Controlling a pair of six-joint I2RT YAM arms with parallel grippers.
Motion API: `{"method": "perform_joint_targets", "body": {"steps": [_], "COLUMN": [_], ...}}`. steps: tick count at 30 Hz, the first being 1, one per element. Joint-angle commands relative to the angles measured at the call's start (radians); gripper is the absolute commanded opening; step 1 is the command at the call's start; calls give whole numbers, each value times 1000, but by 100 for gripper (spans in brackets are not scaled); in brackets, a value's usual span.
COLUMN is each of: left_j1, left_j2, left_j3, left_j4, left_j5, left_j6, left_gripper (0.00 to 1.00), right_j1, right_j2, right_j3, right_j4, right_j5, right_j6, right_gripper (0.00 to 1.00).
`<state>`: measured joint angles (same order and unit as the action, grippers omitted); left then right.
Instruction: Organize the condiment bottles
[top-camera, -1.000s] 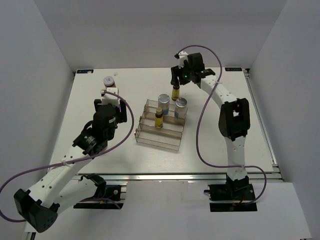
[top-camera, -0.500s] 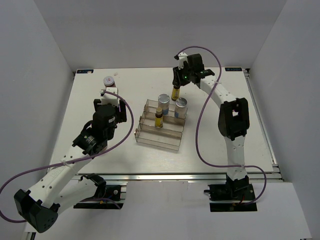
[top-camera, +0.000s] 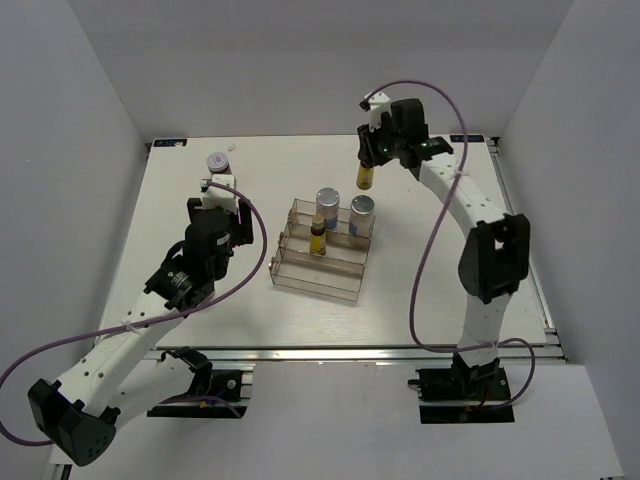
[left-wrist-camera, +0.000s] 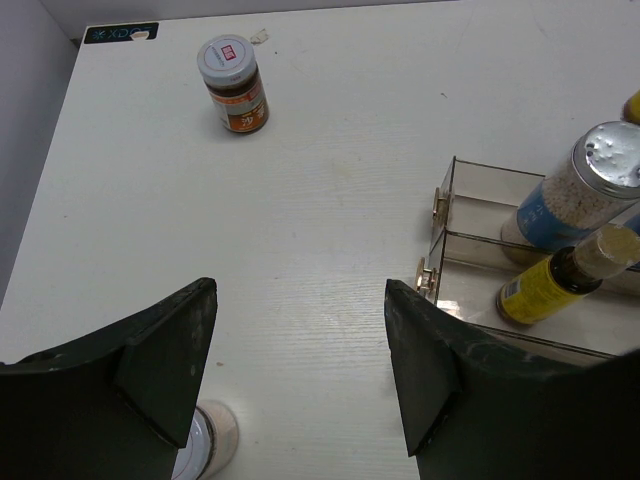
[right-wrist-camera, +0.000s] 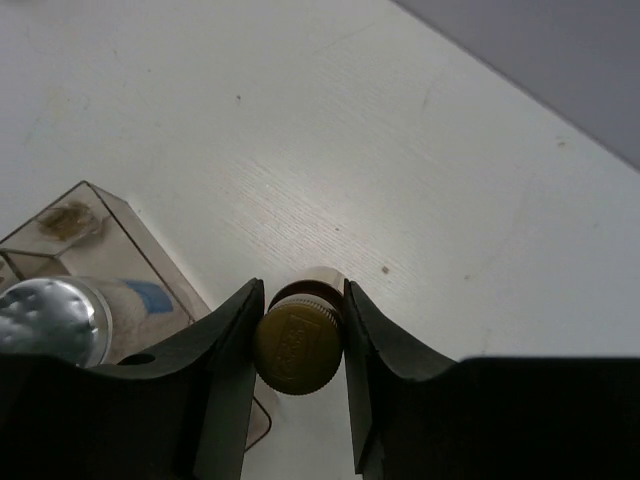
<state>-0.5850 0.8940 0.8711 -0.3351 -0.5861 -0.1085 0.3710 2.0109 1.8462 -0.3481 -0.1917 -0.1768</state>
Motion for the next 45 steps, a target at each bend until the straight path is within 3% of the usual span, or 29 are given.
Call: {"method": "perform_joint_targets", "body": {"steps": [1, 6, 15, 19, 30, 45], "left_j1": [5, 5, 5, 5, 7, 5], "left_j2": [-21, -23, -29, -27, -33, -30], "left_j3": [-1, -1, -4, -4, -6, -6], "left_j4": [13, 11, 16, 16, 15, 18], "left_j5": [15, 16, 15, 14, 8, 12], "left_j6": [-2, -5, -5, -7, -7, -5], "left_gripper": [78, 78, 78, 78, 78, 78], "right_j1": [-1, 0, 31, 74, 204, 238], "right_j2": [-214, -359, -541, -598, -601, -448], "right_j3": [-39, -103, -214, -318, -531, -524], "right_j4": [152, 143, -46, -68, 0, 119], "right_j5": [37, -12, -294, -342, -253, -134], "right_j6": [-64, -52, -18, -16, -39, -38], "right_gripper": [0, 0, 0, 0, 0, 0]}}
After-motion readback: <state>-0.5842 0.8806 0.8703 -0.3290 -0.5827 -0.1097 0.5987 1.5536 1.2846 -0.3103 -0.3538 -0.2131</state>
